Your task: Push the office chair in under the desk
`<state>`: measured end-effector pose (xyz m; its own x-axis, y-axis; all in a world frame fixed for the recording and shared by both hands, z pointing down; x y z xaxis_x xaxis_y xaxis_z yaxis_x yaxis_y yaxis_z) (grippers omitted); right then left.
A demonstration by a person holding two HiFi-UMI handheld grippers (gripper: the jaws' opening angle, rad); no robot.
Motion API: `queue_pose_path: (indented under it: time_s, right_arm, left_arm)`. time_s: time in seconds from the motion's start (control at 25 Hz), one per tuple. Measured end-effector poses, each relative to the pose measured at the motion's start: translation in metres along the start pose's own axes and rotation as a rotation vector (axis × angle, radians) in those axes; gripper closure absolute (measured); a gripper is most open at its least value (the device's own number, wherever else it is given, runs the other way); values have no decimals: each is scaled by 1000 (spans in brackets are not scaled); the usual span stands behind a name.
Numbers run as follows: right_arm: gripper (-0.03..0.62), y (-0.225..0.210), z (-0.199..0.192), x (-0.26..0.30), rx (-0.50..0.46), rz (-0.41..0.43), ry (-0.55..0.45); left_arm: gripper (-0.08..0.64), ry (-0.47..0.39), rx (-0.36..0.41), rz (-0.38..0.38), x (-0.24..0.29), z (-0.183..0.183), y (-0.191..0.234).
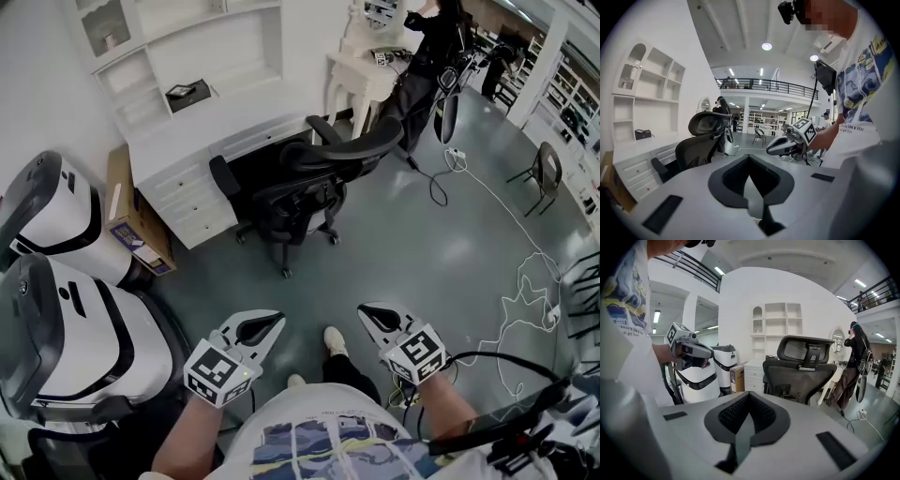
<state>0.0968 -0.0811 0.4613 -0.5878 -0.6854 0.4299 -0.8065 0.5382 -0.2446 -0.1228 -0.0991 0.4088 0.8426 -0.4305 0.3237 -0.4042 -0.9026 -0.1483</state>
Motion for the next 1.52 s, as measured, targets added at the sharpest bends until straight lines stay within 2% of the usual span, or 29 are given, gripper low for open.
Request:
queue_pose_path:
  time_s: [0.6,1.52]
  right_arm:
    - [568,35,-2,-11,-35,9,-33]
    - [568,59,0,-5,-56,36,-25]
  left_arm:
    - [546,-9,20,-38,-20,-3,-27]
    - [546,-13,16,-21,-39,-8,-34]
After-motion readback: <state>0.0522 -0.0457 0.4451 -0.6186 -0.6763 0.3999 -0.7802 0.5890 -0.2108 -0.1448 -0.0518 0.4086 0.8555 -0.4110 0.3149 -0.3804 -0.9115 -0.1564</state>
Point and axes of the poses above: the fingertips, and each gripper's own axes: x forward along the fingers, y to its left, z out of its top, the point moved 5 cm from there along -x, backward along the fingers, and after that the axes turned 15 degrees about x, right-handed, at the moved point
